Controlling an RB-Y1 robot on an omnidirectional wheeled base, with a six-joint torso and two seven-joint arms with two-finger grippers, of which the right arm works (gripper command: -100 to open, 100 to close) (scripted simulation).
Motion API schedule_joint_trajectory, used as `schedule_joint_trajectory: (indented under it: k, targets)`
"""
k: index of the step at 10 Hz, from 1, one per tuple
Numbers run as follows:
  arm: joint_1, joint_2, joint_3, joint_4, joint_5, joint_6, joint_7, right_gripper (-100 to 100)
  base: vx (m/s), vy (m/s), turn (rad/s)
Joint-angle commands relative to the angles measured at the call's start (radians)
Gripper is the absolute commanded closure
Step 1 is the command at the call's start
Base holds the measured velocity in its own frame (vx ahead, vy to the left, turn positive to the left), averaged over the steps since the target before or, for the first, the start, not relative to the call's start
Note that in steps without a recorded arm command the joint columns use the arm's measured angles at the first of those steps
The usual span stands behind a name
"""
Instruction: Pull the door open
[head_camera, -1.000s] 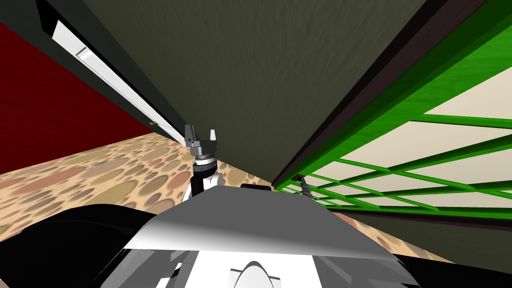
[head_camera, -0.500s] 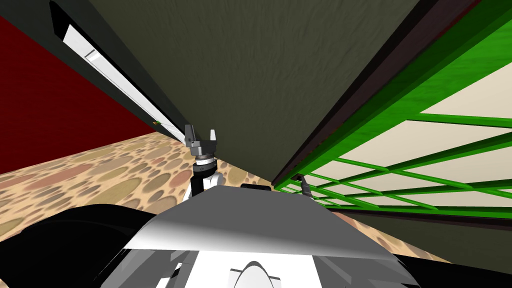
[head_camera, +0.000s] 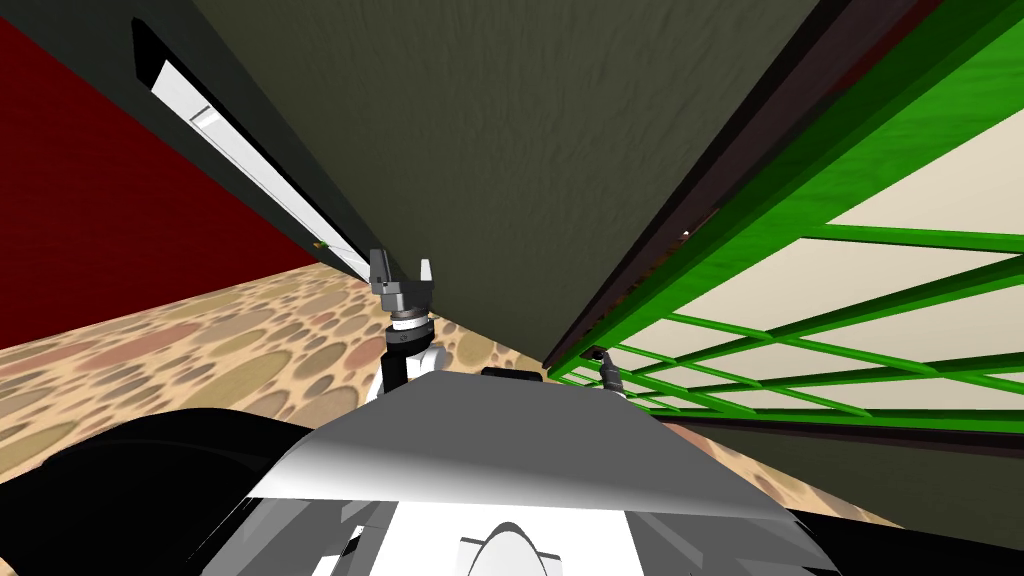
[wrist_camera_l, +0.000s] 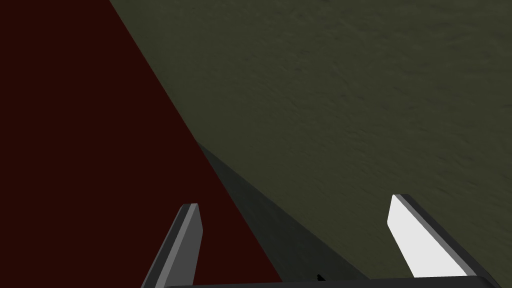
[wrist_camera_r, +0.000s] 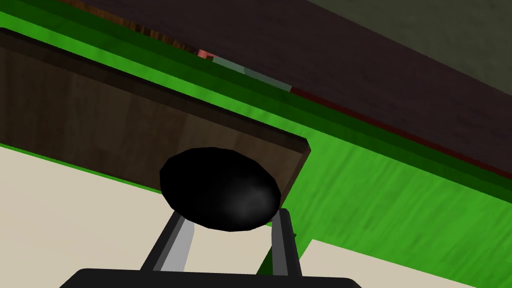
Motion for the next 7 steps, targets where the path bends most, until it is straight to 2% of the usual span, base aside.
schedule_joint_trajectory:
  k: [1,7]
  targets:
    - [0.006,0.006,0.013,-0.011,-0.002,0.008,-0.040,100,-0.041,-0.011,0.022]
    - [-0.005,0.004,0.039,-0.021,-0.043,0.021,-0.201,100,-0.042,-0.012,0.030]
